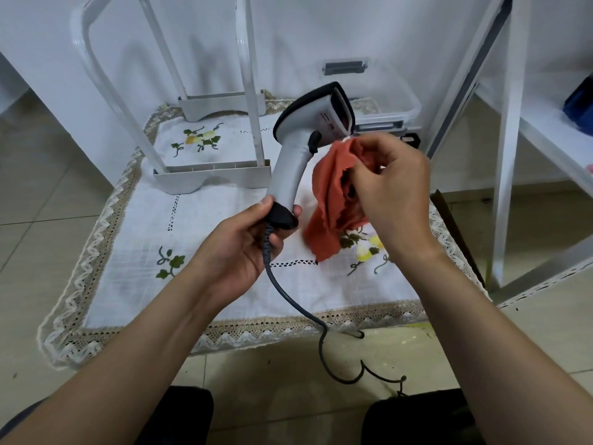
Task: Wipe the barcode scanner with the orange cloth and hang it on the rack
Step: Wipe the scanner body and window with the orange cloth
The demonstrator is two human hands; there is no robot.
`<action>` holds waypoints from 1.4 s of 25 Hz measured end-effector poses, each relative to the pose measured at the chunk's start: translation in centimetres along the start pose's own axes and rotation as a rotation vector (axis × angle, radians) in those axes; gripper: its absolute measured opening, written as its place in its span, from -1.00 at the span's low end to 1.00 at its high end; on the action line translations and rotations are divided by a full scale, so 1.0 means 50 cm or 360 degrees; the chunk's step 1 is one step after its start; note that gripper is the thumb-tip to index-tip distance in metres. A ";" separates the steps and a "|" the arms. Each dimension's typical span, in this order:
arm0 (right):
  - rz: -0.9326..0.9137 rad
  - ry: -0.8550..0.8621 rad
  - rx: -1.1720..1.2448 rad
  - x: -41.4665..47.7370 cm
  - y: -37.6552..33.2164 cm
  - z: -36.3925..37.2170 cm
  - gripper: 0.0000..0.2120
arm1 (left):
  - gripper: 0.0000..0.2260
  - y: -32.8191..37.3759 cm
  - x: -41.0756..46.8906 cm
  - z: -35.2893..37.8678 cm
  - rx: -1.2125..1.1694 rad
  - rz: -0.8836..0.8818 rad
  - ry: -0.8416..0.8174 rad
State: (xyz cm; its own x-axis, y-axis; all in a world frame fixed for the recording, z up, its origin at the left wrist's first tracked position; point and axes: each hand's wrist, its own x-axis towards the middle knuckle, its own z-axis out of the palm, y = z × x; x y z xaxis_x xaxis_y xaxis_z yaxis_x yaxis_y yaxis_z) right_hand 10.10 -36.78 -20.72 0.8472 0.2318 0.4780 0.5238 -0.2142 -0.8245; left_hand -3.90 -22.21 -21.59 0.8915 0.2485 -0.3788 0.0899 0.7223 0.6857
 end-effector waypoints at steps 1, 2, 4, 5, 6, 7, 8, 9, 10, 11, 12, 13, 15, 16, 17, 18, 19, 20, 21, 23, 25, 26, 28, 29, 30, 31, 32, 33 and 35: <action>0.0036 0.0045 0.0025 0.002 0.001 -0.004 -0.92 | -0.62 0.000 -0.002 0.002 -0.0036 -0.0022 -0.0026; 0.0080 0.0053 0.0109 0.002 0.000 -0.007 -0.92 | -0.60 -0.002 -0.003 0.005 -0.0062 -0.0042 -0.0045; 0.0182 0.0019 0.0371 -0.004 -0.010 -0.003 -0.91 | -0.59 -0.006 -0.003 0.009 -0.0091 -0.0076 -0.0062; 0.0221 -0.0003 0.0485 -0.008 -0.015 0.002 -0.89 | -0.59 -0.008 -0.002 0.010 -0.0093 -0.0085 -0.0062; 0.0237 -0.0023 0.0556 -0.012 -0.019 0.007 -0.89 | -0.59 -0.010 -0.002 0.010 -0.0084 -0.0086 -0.0059; 0.0234 -0.0041 0.0593 -0.015 -0.021 0.012 -0.89 | -0.60 -0.012 -0.001 0.011 -0.0063 -0.0080 -0.0055; 0.0227 -0.0053 0.0614 -0.016 -0.023 0.015 -0.89 | -0.60 -0.013 0.000 0.010 -0.0036 -0.0072 -0.0051; 0.0230 -0.0052 0.0621 -0.016 -0.023 0.016 -0.90 | -0.61 -0.015 0.000 0.010 -0.0008 -0.0068 -0.0051; 0.0249 -0.0045 0.0622 -0.014 -0.024 0.016 -0.92 | -0.61 -0.017 0.000 0.010 0.0016 -0.0069 -0.0053; 0.0283 -0.0039 0.0619 -0.012 -0.023 0.016 -0.93 | -0.60 -0.019 -0.001 0.010 0.0033 -0.0072 -0.0051; 0.0325 -0.0048 0.0617 -0.012 -0.024 0.017 -0.94 | -0.60 -0.021 0.000 0.010 0.0045 -0.0076 -0.0044; 0.0368 -0.0081 0.0618 -0.013 -0.025 0.017 -0.94 | -0.61 -0.021 0.001 0.009 0.0057 -0.0076 -0.0038; 0.0432 -0.0196 0.0621 -0.017 -0.028 0.020 -0.97 | -0.70 -0.018 0.003 0.006 0.0079 -0.0060 -0.0035; 0.0441 -0.0228 0.0619 -0.018 -0.029 0.021 -0.98 | -0.74 -0.016 0.003 0.004 0.0088 -0.0051 -0.0032; 0.0439 -0.0220 0.0628 -0.017 -0.030 0.021 -0.98 | -0.75 -0.014 0.003 0.004 0.0096 -0.0048 -0.0031; 0.0439 -0.0169 0.0656 -0.014 -0.031 0.020 -0.97 | -0.74 -0.014 0.002 0.006 0.0105 -0.0049 -0.0032; 0.0451 -0.0101 0.0701 -0.010 -0.031 0.019 -0.93 | -0.70 -0.014 0.000 0.008 0.0117 -0.0050 -0.0034; 0.0462 -0.0051 0.0740 -0.007 -0.030 0.018 -0.90 | -0.65 -0.014 -0.001 0.009 0.0127 -0.0051 -0.0039; 0.0464 -0.0038 0.0746 -0.006 -0.028 0.018 -0.89 | -0.61 -0.013 -0.001 0.010 0.0135 -0.0048 -0.0042; 0.0466 -0.0121 0.0675 -0.008 -0.024 0.021 -0.91 | -0.55 -0.012 -0.001 0.009 0.0152 -0.0038 -0.0022; 0.0475 -0.0169 0.0644 -0.008 -0.022 0.019 -0.93 | -0.53 -0.012 0.003 0.005 0.0185 -0.0027 0.0005; 0.0474 -0.0137 0.0653 -0.005 -0.021 0.016 -0.92 | -0.56 -0.013 0.004 0.006 0.0203 -0.0025 0.0000; 0.0448 -0.0089 0.0652 -0.003 -0.020 0.013 -0.88 | -0.60 -0.017 0.005 0.006 0.0235 -0.0020 -0.0014; 0.0434 -0.0110 0.0627 -0.006 -0.021 0.013 -0.88 | -0.62 -0.018 0.007 0.005 0.0241 -0.0017 -0.0009; 0.0426 -0.0155 0.0595 -0.011 -0.021 0.014 -0.89 | -0.63 -0.018 0.008 0.003 0.0245 -0.0015 0.0002; 0.0423 -0.0201 0.0569 -0.014 -0.022 0.015 -0.90 | -0.65 -0.018 0.009 0.002 0.0251 -0.0013 0.0011; 0.0424 -0.0220 0.0558 -0.015 -0.022 0.014 -0.90 | -0.66 -0.017 0.010 0.001 0.0257 -0.0015 0.0012; 0.0428 -0.0201 0.0564 -0.013 -0.022 0.013 -0.89 | -0.65 -0.017 0.009 0.002 0.0264 -0.0018 0.0004; 0.0426 -0.0133 0.0596 -0.009 -0.024 0.010 -0.85 | -0.62 -0.018 0.008 0.004 0.0261 -0.0023 -0.0010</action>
State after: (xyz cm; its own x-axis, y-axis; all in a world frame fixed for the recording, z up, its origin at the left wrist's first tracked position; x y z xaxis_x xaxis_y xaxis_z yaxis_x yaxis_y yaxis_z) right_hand 9.02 -36.17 -20.10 0.9300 0.2941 0.2204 0.2068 0.0767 -0.9754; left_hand -3.56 -22.90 -22.26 0.8923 0.2346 -0.3858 0.1736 0.6105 0.7727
